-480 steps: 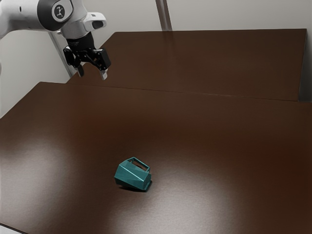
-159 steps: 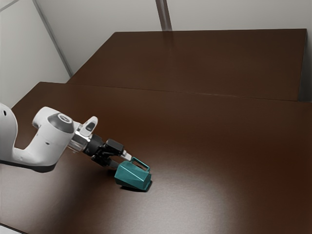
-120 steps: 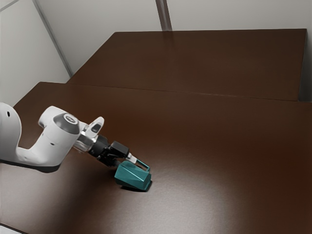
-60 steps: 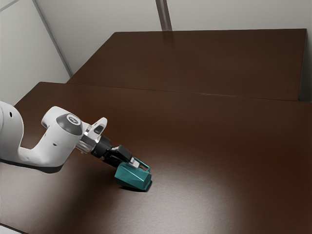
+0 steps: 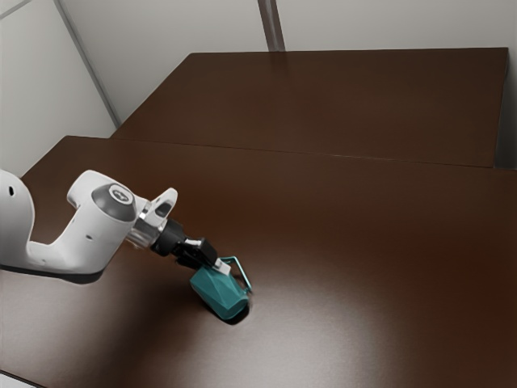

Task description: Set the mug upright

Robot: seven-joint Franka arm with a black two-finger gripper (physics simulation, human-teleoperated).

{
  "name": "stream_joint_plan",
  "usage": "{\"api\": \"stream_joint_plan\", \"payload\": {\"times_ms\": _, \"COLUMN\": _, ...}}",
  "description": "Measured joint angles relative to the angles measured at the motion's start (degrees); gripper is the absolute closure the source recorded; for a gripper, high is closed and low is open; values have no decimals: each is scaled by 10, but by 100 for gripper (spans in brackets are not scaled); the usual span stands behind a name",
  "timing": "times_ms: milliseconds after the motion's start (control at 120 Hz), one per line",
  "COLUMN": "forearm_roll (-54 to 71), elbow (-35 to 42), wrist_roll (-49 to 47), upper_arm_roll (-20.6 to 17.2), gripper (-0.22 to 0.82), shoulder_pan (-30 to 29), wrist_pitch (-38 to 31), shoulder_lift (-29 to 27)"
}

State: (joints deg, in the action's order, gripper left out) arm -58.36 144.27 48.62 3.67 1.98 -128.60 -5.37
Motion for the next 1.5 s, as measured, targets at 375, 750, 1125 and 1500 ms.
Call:
{"api": "stream_joint_plan", "payload": {"times_ms": 375, "forearm_roll": 10, "elbow": 0, "wrist_roll": 2, "upper_arm_roll": -1, "gripper": 79, "shoulder_pan": 13, "wrist_pitch": -4, "shoulder_lift": -43}}
{"api": "stream_joint_plan", "payload": {"times_ms": 750, "forearm_roll": 187, "elbow": -72, "wrist_roll": -29, "upper_arm_roll": -1, "gripper": 79, "shoulder_pan": 14, "wrist_pitch": 0, "shoulder_lift": -52}}
{"api": "stream_joint_plan", "payload": {"times_ms": 1125, "forearm_roll": 423, "elbow": -143, "wrist_roll": -116, "upper_arm_roll": -26, "gripper": 79, "shoulder_pan": 2, "wrist_pitch": 25, "shoulder_lift": -22}}
{"api": "stream_joint_plan", "payload": {"times_ms": 1500, "forearm_roll": 564, "elbow": -166, "wrist_roll": -204, "upper_arm_roll": -74, "gripper": 79, "shoulder_pan": -24, "wrist_pitch": 20, "shoulder_lift": 13}}
